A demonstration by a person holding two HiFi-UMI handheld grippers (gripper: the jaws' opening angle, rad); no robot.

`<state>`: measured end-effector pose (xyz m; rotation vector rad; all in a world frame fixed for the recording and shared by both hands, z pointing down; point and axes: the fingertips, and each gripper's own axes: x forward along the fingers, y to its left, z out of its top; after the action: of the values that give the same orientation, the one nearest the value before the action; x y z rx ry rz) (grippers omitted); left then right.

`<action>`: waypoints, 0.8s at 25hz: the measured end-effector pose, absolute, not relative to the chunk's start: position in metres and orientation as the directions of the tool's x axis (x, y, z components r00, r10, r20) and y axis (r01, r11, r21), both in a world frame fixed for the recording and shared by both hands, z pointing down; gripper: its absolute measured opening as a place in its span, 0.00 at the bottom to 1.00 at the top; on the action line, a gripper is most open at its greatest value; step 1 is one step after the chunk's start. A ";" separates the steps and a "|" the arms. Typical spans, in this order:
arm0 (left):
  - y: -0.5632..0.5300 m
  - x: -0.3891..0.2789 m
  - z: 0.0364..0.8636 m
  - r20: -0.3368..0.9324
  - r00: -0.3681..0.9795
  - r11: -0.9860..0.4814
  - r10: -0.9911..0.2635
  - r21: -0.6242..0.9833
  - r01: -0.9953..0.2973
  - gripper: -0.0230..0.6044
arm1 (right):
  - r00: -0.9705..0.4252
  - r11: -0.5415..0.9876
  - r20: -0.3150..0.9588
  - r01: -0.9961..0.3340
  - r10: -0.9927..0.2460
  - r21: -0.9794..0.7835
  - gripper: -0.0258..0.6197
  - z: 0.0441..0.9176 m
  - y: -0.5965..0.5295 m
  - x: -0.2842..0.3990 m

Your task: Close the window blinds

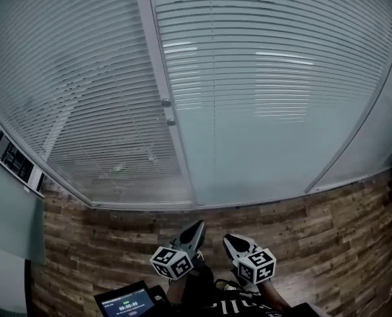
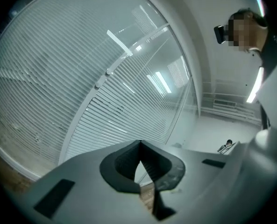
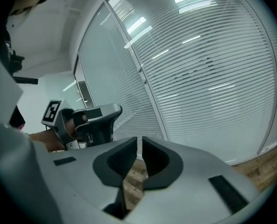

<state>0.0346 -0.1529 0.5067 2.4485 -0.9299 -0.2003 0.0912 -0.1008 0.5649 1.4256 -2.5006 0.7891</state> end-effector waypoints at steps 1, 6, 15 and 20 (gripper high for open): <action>-0.131 0.041 0.509 0.042 0.749 -0.635 -0.661 0.501 -0.588 0.04 | -0.543 0.419 0.383 -0.833 -0.748 -0.362 0.11 0.568 -0.081 0.097; -0.033 0.063 0.515 0.029 0.733 -0.611 -0.680 0.529 -0.588 0.04 | -0.583 0.459 0.386 -0.807 -0.715 -0.371 0.11 0.575 0.001 0.119; 0.069 0.011 0.517 0.050 0.646 -0.537 -0.761 0.510 -0.672 0.04 | -0.642 0.522 0.371 -0.764 -0.671 -0.378 0.11 0.569 0.092 0.087; 0.099 -0.016 0.511 0.031 0.627 -0.532 -0.778 0.497 -0.685 0.04 | -0.649 0.544 0.370 -0.760 -0.664 -0.356 0.11 0.562 0.123 0.062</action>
<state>-0.0162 0.0991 0.5106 2.3824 -1.1520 -0.2673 0.0624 0.1231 0.5619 1.2078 -2.5880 0.7360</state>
